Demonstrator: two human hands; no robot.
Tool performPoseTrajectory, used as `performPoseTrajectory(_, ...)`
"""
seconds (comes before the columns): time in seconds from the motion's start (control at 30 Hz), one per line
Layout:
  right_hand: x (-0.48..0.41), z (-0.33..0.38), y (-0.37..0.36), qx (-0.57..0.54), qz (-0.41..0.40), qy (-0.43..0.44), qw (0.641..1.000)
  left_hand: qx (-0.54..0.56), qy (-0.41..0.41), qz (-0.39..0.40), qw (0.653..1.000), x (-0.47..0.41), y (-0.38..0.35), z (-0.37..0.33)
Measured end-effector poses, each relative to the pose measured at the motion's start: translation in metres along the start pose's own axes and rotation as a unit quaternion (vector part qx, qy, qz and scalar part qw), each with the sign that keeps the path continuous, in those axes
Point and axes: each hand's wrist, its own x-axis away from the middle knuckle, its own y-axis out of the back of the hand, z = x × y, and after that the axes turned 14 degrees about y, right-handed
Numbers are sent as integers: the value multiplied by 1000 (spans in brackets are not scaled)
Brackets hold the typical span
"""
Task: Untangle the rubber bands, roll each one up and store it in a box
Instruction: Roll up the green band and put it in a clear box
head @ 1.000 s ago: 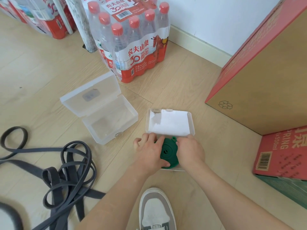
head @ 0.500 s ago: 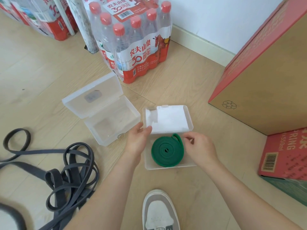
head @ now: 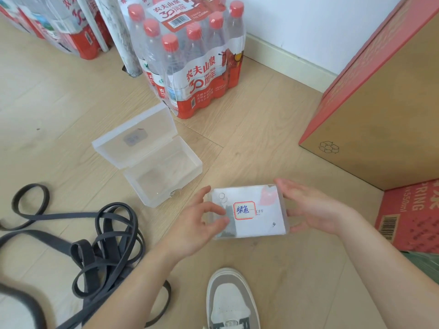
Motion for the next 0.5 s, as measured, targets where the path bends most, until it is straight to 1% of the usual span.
performPoseTrajectory(0.03, 1, -2, -4, 58, 18, 2, 998, -39, -15, -35, 999, 0, -11, 5)
performPoseTrajectory(0.07, 0, -6, -9, 110, 30, 0, 993, -53, -17, -64, 996, -1, -21, 9)
performPoseTrajectory(0.13, 0, -13, -20, 180, 31, 2, 983, -33, 14, -115, 993, 0, -33, 12)
performPoseTrajectory(0.2, -4, -25, -26, 253, 8, 29, 967, 12, 48, -143, 989, 2, -43, 14)
performPoseTrajectory(0.27, -6, -35, -32, 315, -28, 83, 945, 60, 74, -151, 984, 5, -52, 12)
performPoseTrajectory(0.33, -4, -41, -37, 338, -78, 132, 928, 57, 76, -182, 979, 7, -57, 9)
performPoseTrajectory(0.37, -3, -45, -38, 359, -102, 156, 914, 47, 72, -197, 977, 7, -58, 8)
performPoseTrajectory(0.4, 1, -48, -42, 407, -121, 177, 888, 43, 68, -208, 975, 6, -58, 7)
performPoseTrajectory(0.47, 7, -52, -55, 543, -140, 218, 799, 59, 71, -221, 971, 0, -58, 2)
performPoseTrajectory(0.5, 7, -58, -61, 589, -142, 241, 758, 73, 70, -227, 969, -4, -58, 0)
